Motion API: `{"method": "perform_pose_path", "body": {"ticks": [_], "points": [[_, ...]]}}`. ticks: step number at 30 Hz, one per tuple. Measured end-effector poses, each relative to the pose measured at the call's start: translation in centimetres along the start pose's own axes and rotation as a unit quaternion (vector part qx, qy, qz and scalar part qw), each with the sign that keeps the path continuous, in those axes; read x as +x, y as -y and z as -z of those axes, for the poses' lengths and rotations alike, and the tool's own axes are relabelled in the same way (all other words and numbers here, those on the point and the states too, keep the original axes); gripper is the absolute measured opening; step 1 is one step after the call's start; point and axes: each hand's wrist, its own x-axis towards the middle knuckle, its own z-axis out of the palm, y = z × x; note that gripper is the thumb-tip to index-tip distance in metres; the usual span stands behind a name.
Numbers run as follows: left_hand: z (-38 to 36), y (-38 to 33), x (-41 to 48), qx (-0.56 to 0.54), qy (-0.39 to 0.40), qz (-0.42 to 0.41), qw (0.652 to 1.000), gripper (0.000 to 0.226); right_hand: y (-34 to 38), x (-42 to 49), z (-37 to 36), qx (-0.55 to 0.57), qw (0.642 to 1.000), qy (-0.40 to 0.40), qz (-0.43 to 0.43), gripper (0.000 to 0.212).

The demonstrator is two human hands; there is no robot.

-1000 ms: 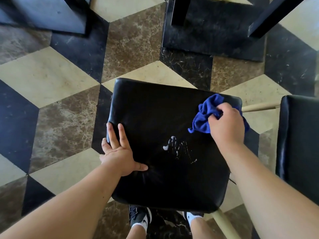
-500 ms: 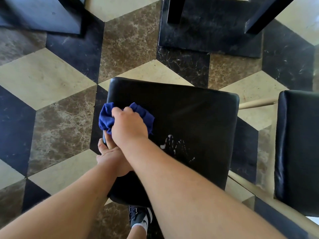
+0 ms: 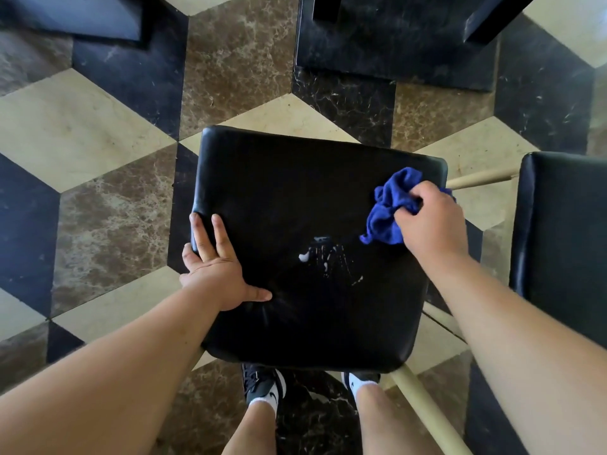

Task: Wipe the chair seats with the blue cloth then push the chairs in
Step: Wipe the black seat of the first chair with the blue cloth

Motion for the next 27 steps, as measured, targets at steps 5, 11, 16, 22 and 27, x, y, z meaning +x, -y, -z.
{"method": "perform_pose_path", "body": {"ticks": [5,11,16,22,27], "points": [[0.3,-0.1,-0.3,-0.006,0.007,0.0,1.0,0.178,3.0,-1.9,-2.8,0.016,0.999,-0.028,-0.035,0.019],[-0.3,0.2,0.1,0.005,-0.02,-0.007,1.0,0.18,11.8,-7.4,-8.5,0.038,0.995,0.072,0.062,0.017],[-0.5,-0.3,1.4,0.091,-0.001,0.008,0.996,0.138,15.4,-11.1,-11.5,0.006,0.968,0.17,0.185,0.023],[-0.2,0.0,-0.4,-0.005,-0.031,-0.006,0.999,0.179,9.2,-7.4,-7.9,-0.023,0.969,0.142,0.203,0.019],[0.2,-0.4,-0.8,-0.012,-0.011,-0.012,1.0,0.176,1.8,-2.7,-2.6,-0.033,0.989,0.049,0.138,0.018]]}}
